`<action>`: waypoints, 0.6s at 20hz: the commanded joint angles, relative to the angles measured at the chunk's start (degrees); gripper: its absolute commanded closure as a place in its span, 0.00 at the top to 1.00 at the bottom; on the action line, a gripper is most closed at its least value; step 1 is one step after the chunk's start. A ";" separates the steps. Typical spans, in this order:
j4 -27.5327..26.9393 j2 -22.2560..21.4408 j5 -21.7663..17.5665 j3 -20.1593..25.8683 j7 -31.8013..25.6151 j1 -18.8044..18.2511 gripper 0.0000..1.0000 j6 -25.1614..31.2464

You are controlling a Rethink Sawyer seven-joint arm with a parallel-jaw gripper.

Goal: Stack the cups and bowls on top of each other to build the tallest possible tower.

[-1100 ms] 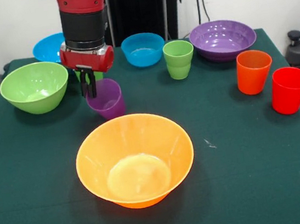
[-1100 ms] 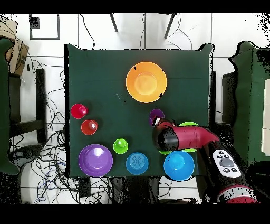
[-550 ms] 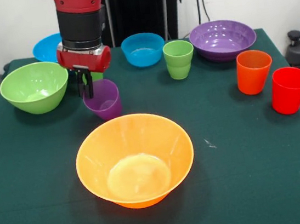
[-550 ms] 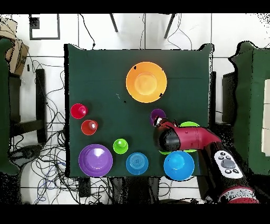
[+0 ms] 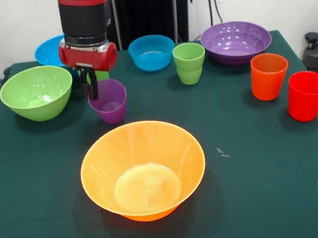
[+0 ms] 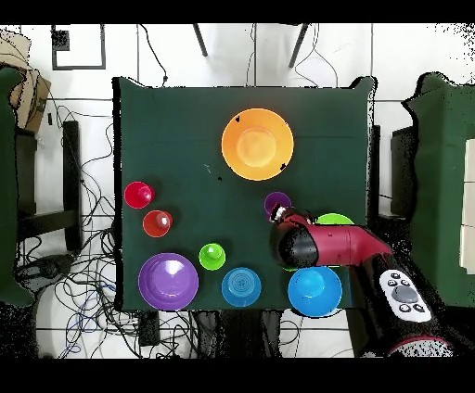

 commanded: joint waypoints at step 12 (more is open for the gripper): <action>8.65 -11.20 7.80 8.69 2.16 -1.10 0.00 1.33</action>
